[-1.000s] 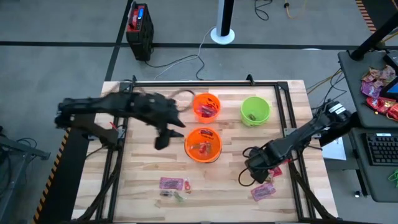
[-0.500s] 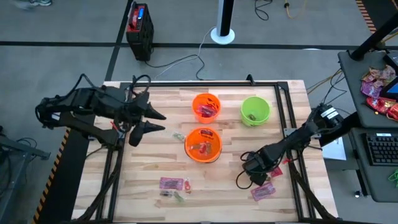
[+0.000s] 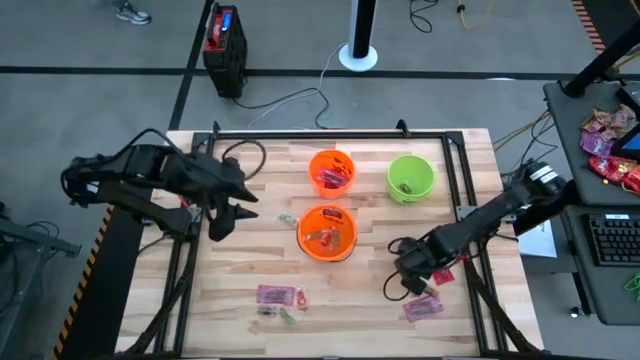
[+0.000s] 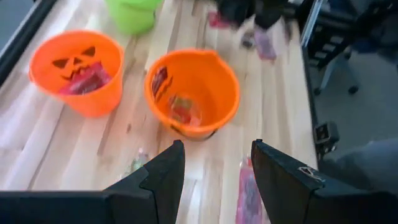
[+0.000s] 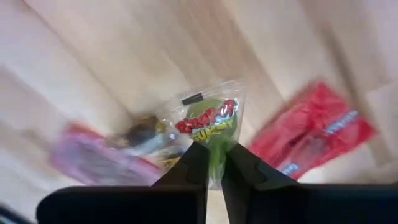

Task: Sort candy by brand, put in halloween buckets
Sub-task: Put the green candy into the bottom orange bin

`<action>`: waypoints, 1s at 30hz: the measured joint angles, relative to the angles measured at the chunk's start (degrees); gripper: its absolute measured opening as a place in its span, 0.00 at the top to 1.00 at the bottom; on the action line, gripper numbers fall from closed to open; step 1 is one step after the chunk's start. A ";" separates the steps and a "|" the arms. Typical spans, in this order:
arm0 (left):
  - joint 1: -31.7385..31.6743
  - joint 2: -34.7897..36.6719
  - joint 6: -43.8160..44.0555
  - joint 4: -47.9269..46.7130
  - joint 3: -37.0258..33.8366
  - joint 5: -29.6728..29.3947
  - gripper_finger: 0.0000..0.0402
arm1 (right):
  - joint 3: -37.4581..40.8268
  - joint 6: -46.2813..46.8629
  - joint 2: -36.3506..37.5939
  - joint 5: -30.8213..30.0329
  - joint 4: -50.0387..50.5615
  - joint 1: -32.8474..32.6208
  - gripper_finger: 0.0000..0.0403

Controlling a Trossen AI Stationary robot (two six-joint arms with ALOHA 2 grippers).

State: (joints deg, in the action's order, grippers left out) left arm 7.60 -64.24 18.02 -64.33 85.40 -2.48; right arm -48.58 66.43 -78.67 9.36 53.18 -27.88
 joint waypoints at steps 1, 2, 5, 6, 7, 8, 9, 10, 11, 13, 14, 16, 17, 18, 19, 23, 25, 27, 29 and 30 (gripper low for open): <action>0.00 -0.01 -0.39 0.04 -0.83 0.00 0.58 | -1.06 1.05 1.56 -1.64 1.32 0.05 0.96; 0.00 0.12 -0.59 0.27 -1.96 0.00 0.58 | -2.21 1.98 3.20 -3.63 2.44 0.20 0.96; 0.00 0.56 -1.55 1.78 -6.58 -0.02 0.58 | -6.23 3.21 7.42 -10.59 2.82 1.11 0.96; 0.00 0.69 -1.99 2.82 -8.44 -0.01 0.58 | -7.76 3.04 8.54 -13.57 1.93 1.45 0.96; 0.00 0.83 -2.31 4.07 -10.55 0.00 0.58 | -9.38 2.20 9.46 -16.90 0.38 1.88 0.96; 0.00 0.96 -2.38 5.65 -12.73 0.00 0.58 | -10.99 0.53 10.07 -20.57 -2.07 2.36 0.96; 0.00 0.97 -2.40 7.47 -15.05 0.00 0.58 | -12.53 -1.99 10.39 -24.06 -5.18 2.95 0.96; 0.00 0.97 -2.39 9.51 -17.39 0.00 0.58 | -14.01 -4.85 10.48 -27.07 -8.72 3.64 0.96; 0.00 0.97 -2.34 11.65 -19.70 0.00 0.58 | -15.36 -8.11 10.47 -29.66 -12.38 4.40 0.96; 0.00 0.97 -2.18 17.36 -24.43 0.00 0.58 | -17.88 -14.44 9.55 -33.52 -19.91 6.16 0.96; -0.02 0.97 -2.24 20.42 -26.61 0.00 0.58 | -19.01 -17.41 8.92 -34.79 -23.49 7.08 0.96; -0.02 0.92 -3.58 26.06 -30.99 0.00 0.58 | -20.67 -24.10 6.96 -35.57 -29.39 9.06 0.96; -0.12 0.83 -4.71 28.31 -32.87 0.00 0.58 | -21.42 -27.16 5.92 -35.54 -32.03 10.07 0.96; -0.33 0.58 -6.02 30.26 -34.69 0.02 0.58 | -21.99 -29.61 4.91 -35.52 -34.23 11.00 0.96; -0.60 0.27 -7.29 31.75 -36.24 0.02 0.58 | -22.59 -30.51 3.80 -35.50 -35.34 12.00 0.95; -2.32 -0.51 -9.79 36.50 -42.23 -1.65 0.58 | -24.80 -28.51 -0.21 -31.21 -34.93 16.06 0.91; -3.11 -0.80 -10.82 38.41 -44.71 -2.76 0.58 | -25.14 -26.42 -2.06 -28.63 -34.85 17.30 0.86; -3.99 -1.21 -12.33 40.82 -46.84 -3.02 0.58 | -25.15 -24.28 -3.46 -26.87 -34.44 17.97 0.80; -4.82 -1.61 -14.12 43.16 -48.50 -3.10 0.58 | -25.15 -22.12 -4.36 -25.51 -33.31 18.45 0.73; -5.24 -1.95 -15.14 44.51 -49.33 -3.08 0.58 | -25.15 -20.89 -4.61 -24.98 -32.22 18.54 0.71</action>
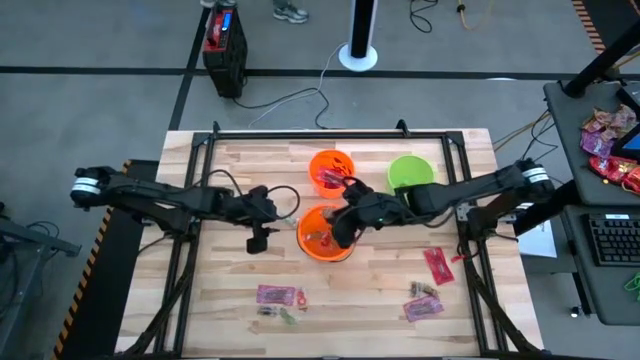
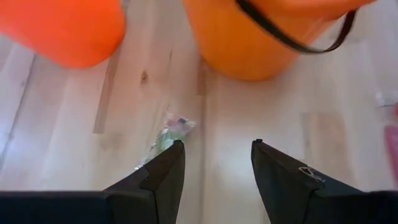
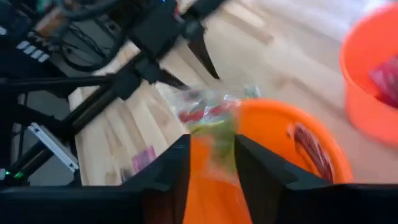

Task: Sort candy by brand, put in halloween buckets
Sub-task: Put the green candy into the bottom orange bin, then put the top green candy into the bottom orange bin

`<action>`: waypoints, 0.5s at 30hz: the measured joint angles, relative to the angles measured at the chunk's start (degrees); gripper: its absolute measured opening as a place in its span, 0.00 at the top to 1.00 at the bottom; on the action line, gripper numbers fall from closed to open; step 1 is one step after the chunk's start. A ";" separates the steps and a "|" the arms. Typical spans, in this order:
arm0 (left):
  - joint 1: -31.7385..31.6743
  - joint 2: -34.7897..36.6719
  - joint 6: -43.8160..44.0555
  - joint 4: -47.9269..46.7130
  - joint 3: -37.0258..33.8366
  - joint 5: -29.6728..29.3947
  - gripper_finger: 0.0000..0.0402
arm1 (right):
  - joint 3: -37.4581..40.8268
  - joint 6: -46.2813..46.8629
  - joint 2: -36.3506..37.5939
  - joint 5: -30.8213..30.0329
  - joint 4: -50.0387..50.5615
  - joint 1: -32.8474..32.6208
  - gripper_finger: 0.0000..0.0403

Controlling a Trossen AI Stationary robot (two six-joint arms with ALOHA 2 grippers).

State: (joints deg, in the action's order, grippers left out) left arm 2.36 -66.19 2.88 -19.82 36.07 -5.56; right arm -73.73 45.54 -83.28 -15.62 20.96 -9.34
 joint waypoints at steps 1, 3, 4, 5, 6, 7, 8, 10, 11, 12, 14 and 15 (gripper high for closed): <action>-0.36 -0.41 -0.89 1.03 -0.70 0.00 0.58 | 0.00 0.78 -0.18 0.14 0.94 0.02 0.68; -1.03 -1.71 -3.10 2.33 -1.68 0.00 0.58 | 0.00 2.28 -0.21 0.41 2.46 0.02 0.64; -1.33 -2.53 -4.29 3.40 -1.93 0.01 0.58 | 0.00 2.81 -0.17 0.61 3.02 0.02 0.61; -1.63 -3.39 -5.36 4.38 -2.08 0.02 0.58 | 0.00 3.21 -0.01 0.64 3.22 0.02 0.60; -1.91 -4.42 -6.47 5.02 -2.21 0.04 0.58 | 0.00 3.54 0.24 0.71 3.21 0.02 0.58; -2.17 -5.64 -7.45 5.83 -2.25 0.04 0.58 | 0.00 3.86 0.47 0.82 3.20 0.02 0.57; -2.43 -6.88 -8.23 6.99 -2.25 0.07 0.58 | 0.00 4.01 0.83 0.86 3.24 0.02 0.56; -3.09 -9.33 -9.76 8.23 -2.25 0.07 0.58 | -0.03 4.03 1.24 0.85 3.18 0.02 0.54; -3.54 -10.52 -10.36 8.76 -2.12 0.07 0.58 | -0.04 4.12 1.48 0.84 3.20 0.02 0.53; -4.02 -11.80 -10.94 9.08 -2.04 0.09 0.58 | -0.04 4.32 1.53 0.85 3.26 0.02 0.53; -5.27 -13.93 -11.42 8.87 -2.15 0.07 0.58 | -0.04 4.95 1.55 0.84 3.36 0.02 0.53; -5.99 -14.95 -11.42 9.56 -2.31 0.07 0.58 | -0.04 5.32 1.57 0.85 3.59 0.00 0.53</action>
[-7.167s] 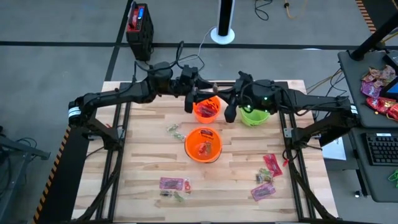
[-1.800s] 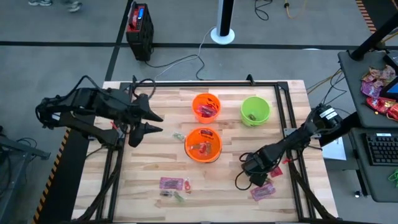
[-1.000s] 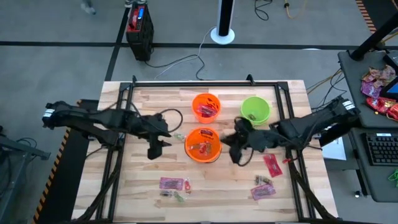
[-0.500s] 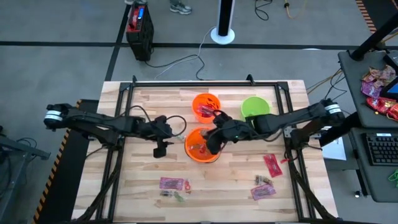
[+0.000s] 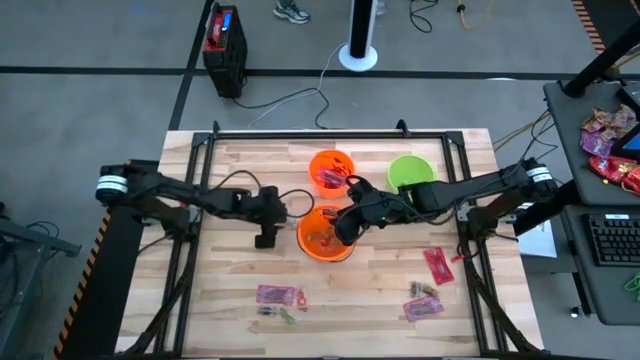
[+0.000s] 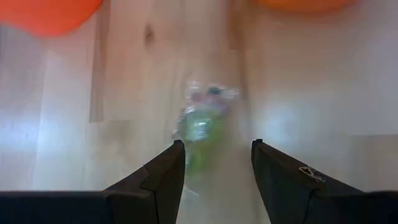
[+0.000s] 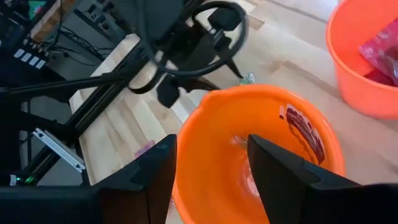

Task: Sort candy by brand, put in halloween buckets
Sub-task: Put the top green candy into the bottom orange bin

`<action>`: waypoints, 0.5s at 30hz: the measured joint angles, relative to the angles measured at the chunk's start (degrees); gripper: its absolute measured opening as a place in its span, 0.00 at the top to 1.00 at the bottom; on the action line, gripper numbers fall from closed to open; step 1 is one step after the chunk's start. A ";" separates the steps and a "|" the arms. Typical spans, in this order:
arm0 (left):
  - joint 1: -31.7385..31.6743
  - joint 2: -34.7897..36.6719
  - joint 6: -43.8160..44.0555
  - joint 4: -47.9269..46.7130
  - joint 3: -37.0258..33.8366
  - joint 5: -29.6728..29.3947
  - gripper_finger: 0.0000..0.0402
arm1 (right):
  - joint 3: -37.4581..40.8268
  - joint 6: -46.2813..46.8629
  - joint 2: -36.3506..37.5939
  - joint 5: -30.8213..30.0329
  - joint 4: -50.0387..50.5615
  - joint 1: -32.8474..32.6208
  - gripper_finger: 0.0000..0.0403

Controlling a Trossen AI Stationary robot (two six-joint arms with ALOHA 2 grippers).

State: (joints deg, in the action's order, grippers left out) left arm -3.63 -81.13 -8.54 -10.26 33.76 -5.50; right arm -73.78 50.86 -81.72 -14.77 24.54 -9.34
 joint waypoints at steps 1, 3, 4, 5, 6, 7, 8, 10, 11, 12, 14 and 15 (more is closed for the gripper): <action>-0.67 -0.83 0.00 1.08 -0.24 0.00 0.58 | 0.01 0.38 0.02 0.00 0.19 0.00 0.53; -1.99 -2.24 0.00 2.78 -0.84 0.00 0.58 | 0.01 1.00 0.05 0.11 0.54 -0.11 0.54; -2.60 -2.91 0.01 3.87 -1.02 0.00 0.58 | 0.00 1.09 0.07 0.23 0.68 -0.11 0.54; -3.09 -3.50 0.03 4.79 -1.13 0.02 0.58 | 0.00 1.11 0.07 0.29 0.69 -0.14 0.53; -3.51 -4.02 0.04 5.15 -1.19 0.24 0.58 | 0.00 1.15 0.07 0.36 0.72 -0.15 0.53; -3.90 -4.43 0.01 5.24 -1.21 0.98 0.58 | 0.01 1.25 0.07 0.42 0.75 -0.15 0.53; -4.23 -4.94 0.01 5.34 -1.21 2.06 0.58 | 0.00 1.54 0.07 0.52 0.76 -0.15 0.53; -4.53 -5.70 0.13 5.69 -1.19 3.29 0.61 | 0.00 1.70 0.07 0.83 0.86 -0.13 0.53; -4.53 -5.93 0.20 5.78 -1.24 3.46 0.63 | 0.00 1.68 0.07 0.86 0.93 -0.14 0.53; -4.51 -6.24 0.22 5.99 -1.40 3.52 0.66 | 0.01 1.67 0.07 0.87 1.08 -0.15 0.53; -4.41 -6.52 0.65 5.99 -1.53 3.86 0.76 | 0.02 1.64 0.07 1.28 1.61 -0.15 0.53; -4.40 -6.47 1.02 5.97 -1.59 4.10 0.82 | 0.02 1.61 0.07 1.29 2.01 -0.15 0.53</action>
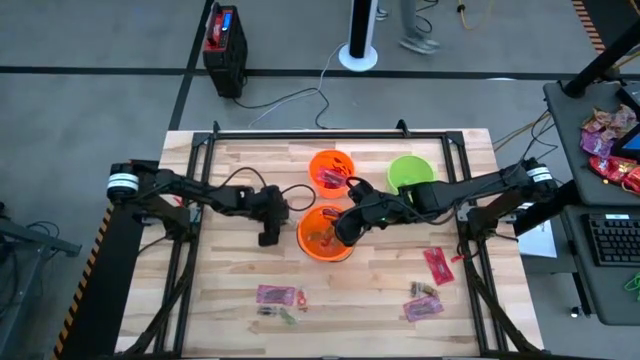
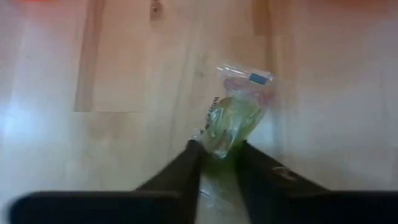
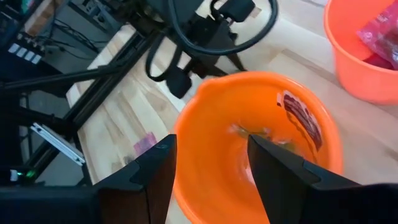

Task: Sort candy by brand, put in halloween buckets
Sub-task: Put the top green candy into the bottom orange bin

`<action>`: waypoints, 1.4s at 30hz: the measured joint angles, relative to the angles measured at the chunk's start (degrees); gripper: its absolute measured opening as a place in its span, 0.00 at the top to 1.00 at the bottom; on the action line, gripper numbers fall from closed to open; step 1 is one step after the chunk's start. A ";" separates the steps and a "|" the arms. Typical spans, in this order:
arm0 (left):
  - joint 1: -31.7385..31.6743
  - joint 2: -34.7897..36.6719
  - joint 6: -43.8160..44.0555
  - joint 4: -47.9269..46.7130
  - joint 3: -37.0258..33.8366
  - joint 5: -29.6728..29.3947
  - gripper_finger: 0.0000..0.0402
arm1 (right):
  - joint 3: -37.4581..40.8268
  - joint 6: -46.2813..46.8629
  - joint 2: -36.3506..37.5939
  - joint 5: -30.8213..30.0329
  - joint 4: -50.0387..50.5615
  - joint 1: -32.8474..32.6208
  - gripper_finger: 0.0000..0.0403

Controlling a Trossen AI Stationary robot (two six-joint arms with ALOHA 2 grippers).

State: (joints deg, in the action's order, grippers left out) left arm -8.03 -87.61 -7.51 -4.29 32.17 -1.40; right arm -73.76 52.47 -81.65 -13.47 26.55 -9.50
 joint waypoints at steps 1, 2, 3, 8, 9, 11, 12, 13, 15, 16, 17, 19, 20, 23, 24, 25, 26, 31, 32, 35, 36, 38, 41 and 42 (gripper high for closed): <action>0.00 0.35 0.42 -0.15 -0.07 0.27 0.89 | 0.00 0.00 0.00 0.00 0.53 0.00 0.53; 0.00 0.67 1.20 -0.25 -0.10 0.28 0.94 | 0.00 -0.06 0.00 0.00 0.94 0.00 0.53; -0.02 1.30 2.34 -0.56 -0.11 0.22 0.96 | 0.00 -0.43 0.00 0.01 1.07 0.00 0.53; -0.15 7.94 5.03 -11.20 2.17 -0.77 0.98 | 0.00 -2.20 0.00 0.00 1.43 0.00 0.53; -0.13 9.99 5.44 -13.95 3.54 -0.77 0.99 | 0.00 -2.54 0.00 0.00 1.60 0.02 0.53; 0.15 14.37 6.29 -21.43 7.53 -0.69 0.99 | 0.00 -3.19 0.00 0.00 1.76 0.02 0.53; 0.46 16.14 7.01 -24.36 9.81 -0.54 0.99 | 0.00 -3.64 0.01 0.00 1.93 0.04 0.53; 0.72 17.97 7.70 -26.03 12.32 -0.08 0.99 | 0.00 -4.07 0.09 -0.02 2.11 0.04 0.53; 1.32 20.95 9.25 -25.91 17.89 0.83 0.99 | 0.00 -4.85 0.17 -0.03 2.11 0.11 0.53; 1.63 21.96 10.15 -24.60 20.38 0.84 0.99 | 0.00 -5.28 0.33 -0.02 2.28 0.17 0.53; 1.95 22.40 10.86 -22.82 22.76 0.83 0.99 | 0.00 -5.47 0.57 -0.02 2.79 0.17 0.53; 2.73 22.31 11.15 -19.99 26.71 0.50 0.99 | 0.00 -5.45 1.31 0.03 4.26 0.17 0.53; 3.08 21.64 10.87 -19.61 28.41 0.15 0.99 | -0.01 -4.65 1.91 0.35 5.74 0.17 0.53; 4.31 18.61 10.71 -19.95 32.62 -0.88 0.99 | -1.94 0.11 3.90 6.04 13.70 0.17 0.53; 4.98 17.25 10.96 -20.38 33.78 -0.95 0.99 | -3.01 2.45 4.67 9.15 17.06 0.17 0.53; 5.87 15.79 11.04 -20.40 34.94 -0.97 0.99 | -4.04 4.93 5.37 12.37 20.93 0.16 0.53; 6.82 14.19 11.03 -20.29 36.10 -0.97 0.99 | -5.03 7.89 5.72 15.59 24.73 -0.15 0.53; 10.49 5.19 8.74 -26.78 41.05 -0.97 0.99 | -9.46 18.06 7.64 25.30 39.60 -4.44 0.54; 10.76 3.36 8.64 -29.44 41.65 -0.95 0.99 | -10.46 19.71 7.93 25.49 42.10 -5.89 0.54; 11.50 -0.92 9.61 -34.20 42.97 -0.72 0.99 | -12.76 25.17 8.60 25.50 48.15 -10.09 0.53; 11.84 -1.94 9.89 -34.66 43.27 -0.69 0.98 | -13.20 26.62 8.79 25.51 48.97 -11.54 0.53; 12.38 -3.92 11.31 -34.46 43.89 -1.14 0.98 | -13.31 29.85 8.91 25.43 49.58 -14.12 0.53; 12.46 -6.62 13.11 -37.08 45.46 -1.62 0.95 | -13.29 33.68 8.64 23.75 49.46 -17.68 0.53; 12.38 -7.31 13.11 -38.10 46.02 -1.79 0.93 | -13.27 34.78 8.28 22.97 49.46 -18.73 0.53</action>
State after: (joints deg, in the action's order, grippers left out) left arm 4.34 -94.92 5.60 -42.39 78.19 -3.20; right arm -87.03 87.24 -73.36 9.50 76.01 -28.22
